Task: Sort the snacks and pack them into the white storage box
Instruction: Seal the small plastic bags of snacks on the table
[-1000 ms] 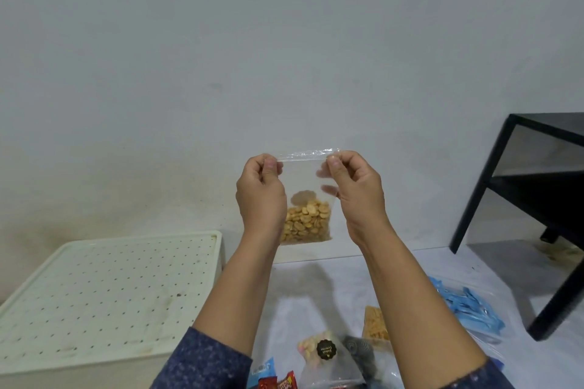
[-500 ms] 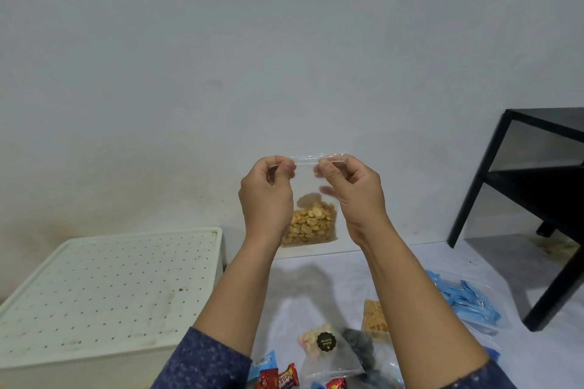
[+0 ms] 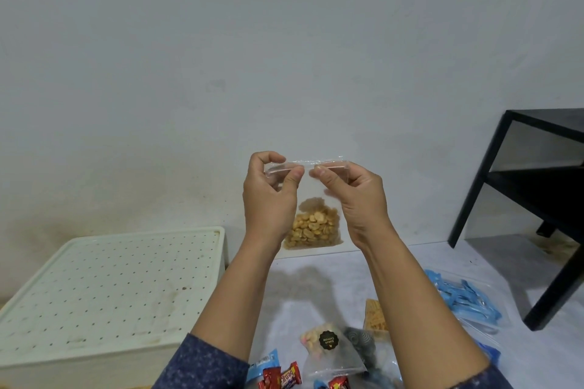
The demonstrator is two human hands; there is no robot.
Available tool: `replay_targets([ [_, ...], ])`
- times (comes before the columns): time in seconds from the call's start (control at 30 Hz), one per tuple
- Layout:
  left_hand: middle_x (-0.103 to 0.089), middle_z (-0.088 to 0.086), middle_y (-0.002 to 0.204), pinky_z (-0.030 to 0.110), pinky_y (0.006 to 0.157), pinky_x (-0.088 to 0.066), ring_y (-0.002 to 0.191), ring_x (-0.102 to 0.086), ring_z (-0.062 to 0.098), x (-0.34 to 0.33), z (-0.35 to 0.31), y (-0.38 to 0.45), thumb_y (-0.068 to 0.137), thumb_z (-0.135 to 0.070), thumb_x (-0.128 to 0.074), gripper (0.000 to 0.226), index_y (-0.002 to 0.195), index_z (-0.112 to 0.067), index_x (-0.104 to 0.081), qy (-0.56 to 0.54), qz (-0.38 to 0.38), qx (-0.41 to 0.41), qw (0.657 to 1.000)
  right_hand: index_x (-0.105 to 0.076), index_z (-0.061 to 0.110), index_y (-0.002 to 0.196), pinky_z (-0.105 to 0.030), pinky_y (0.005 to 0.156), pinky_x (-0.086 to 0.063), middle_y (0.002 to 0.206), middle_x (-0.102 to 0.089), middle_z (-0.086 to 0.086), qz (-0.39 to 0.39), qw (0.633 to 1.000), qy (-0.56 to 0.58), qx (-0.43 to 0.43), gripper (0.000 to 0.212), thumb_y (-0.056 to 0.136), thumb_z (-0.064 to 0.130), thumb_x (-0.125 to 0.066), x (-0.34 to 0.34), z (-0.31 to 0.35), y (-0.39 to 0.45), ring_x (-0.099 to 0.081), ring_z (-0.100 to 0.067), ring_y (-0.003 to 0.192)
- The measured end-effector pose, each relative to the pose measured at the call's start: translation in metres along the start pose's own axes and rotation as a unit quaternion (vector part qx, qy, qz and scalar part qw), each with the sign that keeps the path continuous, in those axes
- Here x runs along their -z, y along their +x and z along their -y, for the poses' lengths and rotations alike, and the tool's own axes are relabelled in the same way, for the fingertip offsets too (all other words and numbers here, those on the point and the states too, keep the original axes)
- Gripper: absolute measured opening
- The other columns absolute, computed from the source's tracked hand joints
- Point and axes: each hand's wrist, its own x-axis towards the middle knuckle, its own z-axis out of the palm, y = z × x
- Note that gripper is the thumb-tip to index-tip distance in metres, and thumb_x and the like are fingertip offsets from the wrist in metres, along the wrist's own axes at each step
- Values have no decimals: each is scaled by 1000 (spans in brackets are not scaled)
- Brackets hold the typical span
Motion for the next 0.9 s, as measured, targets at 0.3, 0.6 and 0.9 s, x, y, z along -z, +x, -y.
replay_targets([
  [0.3,-69,-8,84,13,75,-47,84,-66,3,4,-3,-2,88,-13,-63,34,91,-36,-38,13,27,-25,999,-71,10,78,-11,63,-49,78,-73,1,12,1000,12,0,5,79,6,-71,-4,-1,-4,-69,-6,79],
  [0.6,-71,-15,79,5,61,-42,65,-61,-3,13,-2,-3,87,-18,-65,32,93,-37,-40,58,94,-50,993,-66,10,74,-23,73,-53,74,-69,-3,-19,1000,-21,-5,11,78,2,-71,-4,-6,-2,-66,-11,74],
  [0.9,-68,-12,81,6,66,-44,73,-63,-1,15,8,0,81,-17,-72,20,83,-33,-61,84,9,-120,989,-65,26,85,-15,60,-48,82,-68,3,-3,991,-105,86,20,82,6,-70,-8,-6,-6,-65,-10,63],
])
